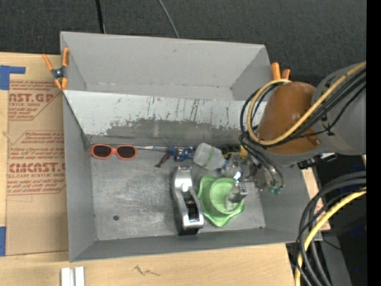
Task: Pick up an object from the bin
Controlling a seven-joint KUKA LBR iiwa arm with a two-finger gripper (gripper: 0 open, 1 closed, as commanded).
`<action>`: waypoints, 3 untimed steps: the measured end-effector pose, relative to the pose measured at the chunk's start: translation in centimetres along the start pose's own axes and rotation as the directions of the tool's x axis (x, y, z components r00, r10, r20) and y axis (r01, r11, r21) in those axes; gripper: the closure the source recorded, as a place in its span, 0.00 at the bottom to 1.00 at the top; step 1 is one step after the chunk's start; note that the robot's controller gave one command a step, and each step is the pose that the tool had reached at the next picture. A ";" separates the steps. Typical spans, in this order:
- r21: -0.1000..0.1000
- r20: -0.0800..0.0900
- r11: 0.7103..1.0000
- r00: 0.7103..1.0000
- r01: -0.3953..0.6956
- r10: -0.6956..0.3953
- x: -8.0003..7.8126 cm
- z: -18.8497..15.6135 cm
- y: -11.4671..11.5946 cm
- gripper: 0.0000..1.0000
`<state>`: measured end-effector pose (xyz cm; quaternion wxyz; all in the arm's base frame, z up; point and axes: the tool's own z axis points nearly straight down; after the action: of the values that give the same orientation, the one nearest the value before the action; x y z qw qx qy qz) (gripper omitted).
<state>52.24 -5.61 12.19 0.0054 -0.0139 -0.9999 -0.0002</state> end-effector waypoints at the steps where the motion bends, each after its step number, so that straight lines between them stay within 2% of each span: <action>1: -0.006 -0.035 0.997 0.996 -0.081 0.081 -1.6 0.6 -0.7 1.00; 2: -0.003 -0.052 0.973 0.972 -0.229 0.228 -3.3 0.7 -1.0 1.00; 3: -0.013 -0.039 0.996 0.995 -0.091 0.091 -3.4 0.7 -0.8 1.00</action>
Offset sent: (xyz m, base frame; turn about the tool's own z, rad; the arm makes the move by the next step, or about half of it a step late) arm 0.0655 0.0183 -0.0519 0.1921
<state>55.66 -6.48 11.48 0.0247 -0.0594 -0.9979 -0.0074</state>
